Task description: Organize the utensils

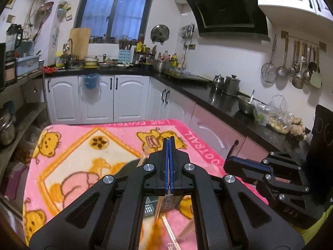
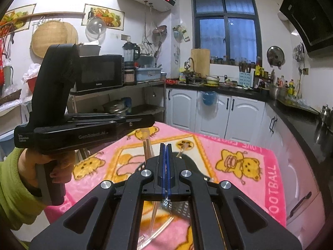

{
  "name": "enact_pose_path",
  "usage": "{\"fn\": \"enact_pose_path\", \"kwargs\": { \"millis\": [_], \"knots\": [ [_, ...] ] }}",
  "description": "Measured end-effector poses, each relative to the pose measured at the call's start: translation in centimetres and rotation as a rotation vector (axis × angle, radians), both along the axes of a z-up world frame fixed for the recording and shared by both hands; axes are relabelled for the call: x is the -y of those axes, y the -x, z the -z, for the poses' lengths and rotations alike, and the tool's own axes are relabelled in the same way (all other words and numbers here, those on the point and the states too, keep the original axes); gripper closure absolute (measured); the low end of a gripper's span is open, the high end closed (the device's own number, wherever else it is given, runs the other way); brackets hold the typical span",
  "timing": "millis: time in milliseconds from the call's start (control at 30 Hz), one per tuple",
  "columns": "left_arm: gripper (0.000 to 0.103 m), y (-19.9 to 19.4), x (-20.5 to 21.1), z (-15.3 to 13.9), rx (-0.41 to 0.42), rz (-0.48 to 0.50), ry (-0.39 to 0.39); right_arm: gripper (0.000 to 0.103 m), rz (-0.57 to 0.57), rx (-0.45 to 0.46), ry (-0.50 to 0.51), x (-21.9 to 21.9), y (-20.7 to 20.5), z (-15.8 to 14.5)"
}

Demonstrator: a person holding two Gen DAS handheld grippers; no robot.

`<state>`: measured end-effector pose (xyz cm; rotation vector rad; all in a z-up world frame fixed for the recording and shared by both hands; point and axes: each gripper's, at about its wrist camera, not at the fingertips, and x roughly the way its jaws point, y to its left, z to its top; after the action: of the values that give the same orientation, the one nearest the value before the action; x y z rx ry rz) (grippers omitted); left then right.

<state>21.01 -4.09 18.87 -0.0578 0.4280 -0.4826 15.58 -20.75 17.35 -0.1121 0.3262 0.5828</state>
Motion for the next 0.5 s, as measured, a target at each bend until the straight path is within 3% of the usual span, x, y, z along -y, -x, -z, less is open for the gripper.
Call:
{"fn": "enact_pose_path", "kwargs": {
  "millis": [500],
  "knots": [
    [0.103, -0.8, 0.0, -5.1, 0.093, 0.005, 0.044, 0.102, 0.01, 0.071, -0.032, 0.1, -1.2, -4.3]
  ]
}}
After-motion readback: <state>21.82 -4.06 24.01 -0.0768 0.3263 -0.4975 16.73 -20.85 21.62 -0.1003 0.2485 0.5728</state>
